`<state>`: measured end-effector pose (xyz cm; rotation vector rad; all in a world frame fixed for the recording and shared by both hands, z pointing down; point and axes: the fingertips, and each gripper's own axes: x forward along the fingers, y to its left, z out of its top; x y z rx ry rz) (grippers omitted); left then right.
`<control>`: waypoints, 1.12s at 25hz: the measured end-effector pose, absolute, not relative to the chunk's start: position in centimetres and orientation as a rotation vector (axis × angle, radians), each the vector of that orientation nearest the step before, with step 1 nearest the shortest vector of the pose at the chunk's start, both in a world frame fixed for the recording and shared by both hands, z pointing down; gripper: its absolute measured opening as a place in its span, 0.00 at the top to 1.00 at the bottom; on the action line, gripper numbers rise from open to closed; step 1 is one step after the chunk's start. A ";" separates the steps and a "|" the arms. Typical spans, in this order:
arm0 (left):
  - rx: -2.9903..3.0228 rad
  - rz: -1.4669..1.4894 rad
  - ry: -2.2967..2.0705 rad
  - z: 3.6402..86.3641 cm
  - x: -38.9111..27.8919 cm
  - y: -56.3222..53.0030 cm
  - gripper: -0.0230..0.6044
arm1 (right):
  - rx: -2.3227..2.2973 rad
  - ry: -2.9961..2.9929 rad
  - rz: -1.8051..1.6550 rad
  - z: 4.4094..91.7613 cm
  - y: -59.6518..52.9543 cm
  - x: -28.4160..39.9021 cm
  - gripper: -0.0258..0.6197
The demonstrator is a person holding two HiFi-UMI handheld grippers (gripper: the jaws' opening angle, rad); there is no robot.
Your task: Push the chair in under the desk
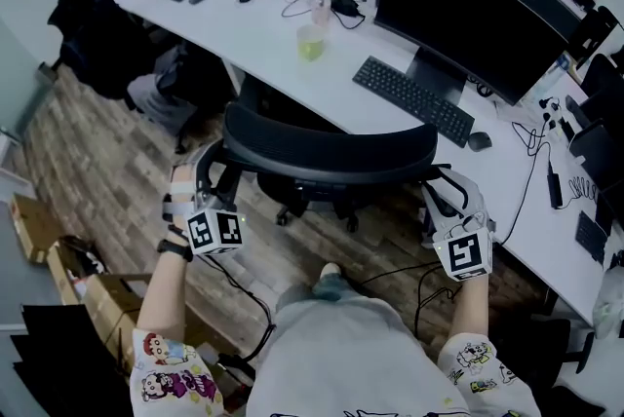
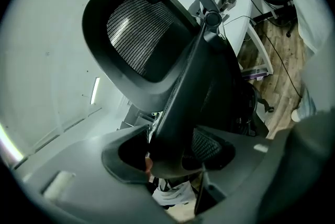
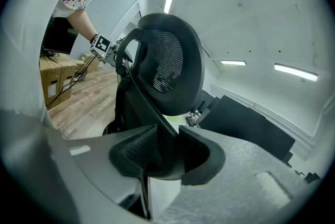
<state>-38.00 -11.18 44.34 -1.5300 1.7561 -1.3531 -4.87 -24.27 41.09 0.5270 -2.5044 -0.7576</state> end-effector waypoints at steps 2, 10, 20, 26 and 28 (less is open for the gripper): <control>-1.533 -1.348 1.754 44.1 -38.3 -11.5 0.55 | 0.535 -2.492 -0.757 41.1 -24.2 -5.1 0.76; -1.563 -1.306 1.712 43.6 -40.7 -14.2 0.56 | 0.620 -2.485 -0.731 41.2 -24.0 -6.7 0.76; -1.654 -1.235 1.540 43.5 -44.7 -19.0 0.56 | 0.834 -2.383 -0.641 41.3 -24.2 -9.7 0.76; -1.682 -1.197 1.457 43.8 -46.7 -22.1 0.56 | 0.945 -2.331 -0.611 41.4 -24.4 -11.2 0.76; -1.685 -1.190 1.428 44.3 -47.5 -23.0 0.56 | 0.970 -2.315 -0.610 41.5 -24.5 -11.7 0.76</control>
